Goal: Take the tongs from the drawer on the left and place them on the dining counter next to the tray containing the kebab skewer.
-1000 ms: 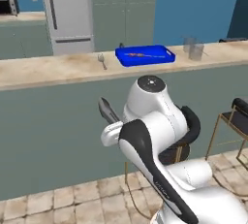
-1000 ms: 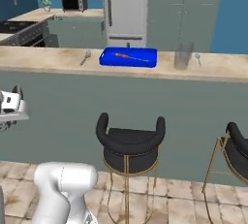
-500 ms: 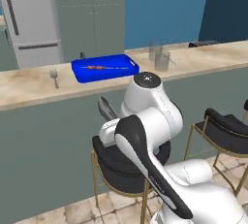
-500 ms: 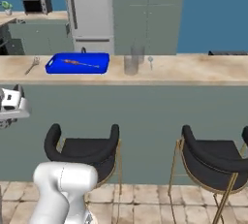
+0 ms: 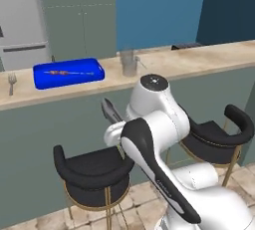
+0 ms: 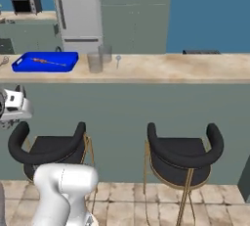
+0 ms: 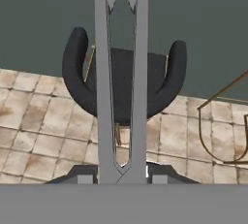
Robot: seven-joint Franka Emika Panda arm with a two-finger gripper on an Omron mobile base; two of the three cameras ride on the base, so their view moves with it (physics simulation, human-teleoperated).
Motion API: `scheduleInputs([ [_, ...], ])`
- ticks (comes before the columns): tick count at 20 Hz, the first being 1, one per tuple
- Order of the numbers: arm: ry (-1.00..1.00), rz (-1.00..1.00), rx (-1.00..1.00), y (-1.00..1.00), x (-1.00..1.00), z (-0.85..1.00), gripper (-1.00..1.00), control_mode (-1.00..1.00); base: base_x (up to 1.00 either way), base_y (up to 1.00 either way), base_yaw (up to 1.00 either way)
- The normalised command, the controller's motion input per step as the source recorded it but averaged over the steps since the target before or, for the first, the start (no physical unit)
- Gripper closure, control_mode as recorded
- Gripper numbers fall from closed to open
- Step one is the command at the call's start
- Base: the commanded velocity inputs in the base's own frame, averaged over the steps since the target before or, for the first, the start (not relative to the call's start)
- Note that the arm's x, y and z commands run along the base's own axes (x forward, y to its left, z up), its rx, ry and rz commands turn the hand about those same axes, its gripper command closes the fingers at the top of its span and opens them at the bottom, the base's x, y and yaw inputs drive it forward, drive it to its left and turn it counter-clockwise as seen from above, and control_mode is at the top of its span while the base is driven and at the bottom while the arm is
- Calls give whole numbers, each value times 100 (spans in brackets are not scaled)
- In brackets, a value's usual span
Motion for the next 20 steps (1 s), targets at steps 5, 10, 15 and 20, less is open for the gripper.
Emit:
scheduleInputs([
  [5,0,0,0,0,0,0,100,100,42,-53,0],
  [10,0,0,0,0,0,0,100,100,37,-6,0],
  [15,0,0,0,0,0,0,100,100,32,9,-6],
  [20,0,0,0,0,0,0,100,100,43,4,-1],
])
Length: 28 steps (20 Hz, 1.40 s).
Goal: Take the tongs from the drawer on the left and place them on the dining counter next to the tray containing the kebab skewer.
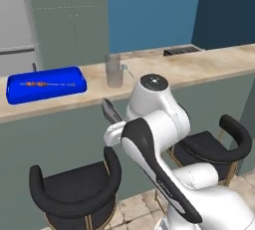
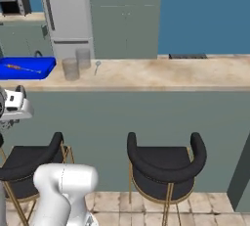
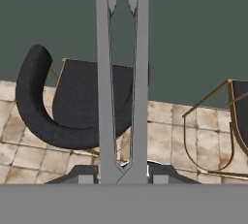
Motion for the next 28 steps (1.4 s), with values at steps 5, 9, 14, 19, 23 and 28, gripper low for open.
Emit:
scheduleInputs([
  [5,0,0,0,0,0,0,100,100,42,-2,0],
  [9,0,0,0,0,0,0,100,100,27,-42,0],
  [14,0,0,0,0,0,0,100,100,12,-6,-3],
  [19,0,0,0,0,0,0,100,100,8,1,0],
  [23,0,0,0,0,0,0,100,100,46,17,-2],
  [28,0,0,0,0,0,0,100,100,67,7,-1],
])
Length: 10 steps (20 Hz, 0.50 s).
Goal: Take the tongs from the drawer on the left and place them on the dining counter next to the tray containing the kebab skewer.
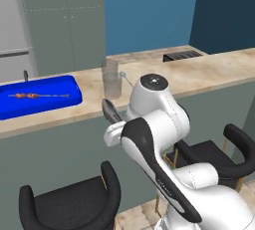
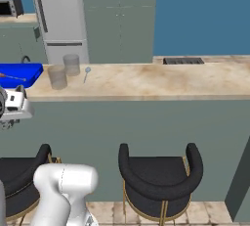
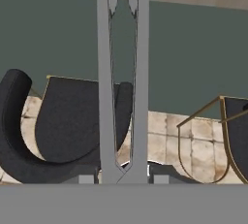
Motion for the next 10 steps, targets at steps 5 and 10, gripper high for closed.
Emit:
scheduleInputs([
  [5,0,0,0,0,0,0,100,100,43,1,0],
  [10,0,0,0,13,3,18,100,-100,0,8,0],
])
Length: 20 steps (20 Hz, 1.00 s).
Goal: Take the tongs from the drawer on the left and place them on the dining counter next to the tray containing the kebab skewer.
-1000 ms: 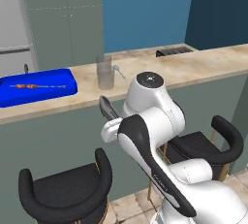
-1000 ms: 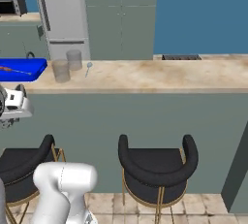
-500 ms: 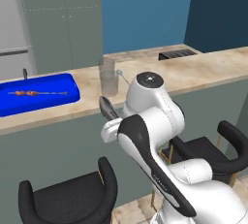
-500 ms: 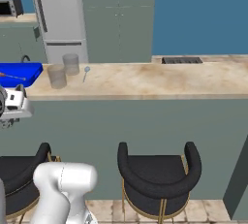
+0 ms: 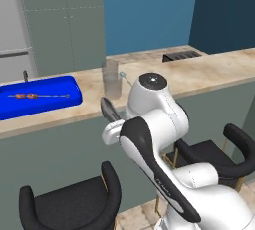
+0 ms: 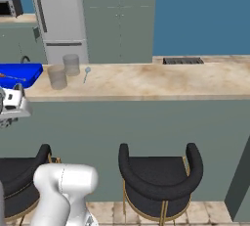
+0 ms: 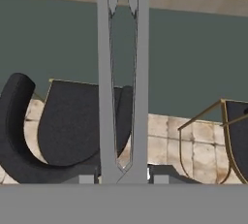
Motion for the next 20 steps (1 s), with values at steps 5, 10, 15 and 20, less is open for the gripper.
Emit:
scheduleInputs([
  [5,0,0,1,12,24,67,100,-100,0,0,0],
  [10,0,-3,10,9,35,43,100,-100,0,0,0],
  [15,0,0,11,0,23,9,100,-100,0,0,0],
  [20,0,0,0,0,18,0,100,-100,0,0,0],
])
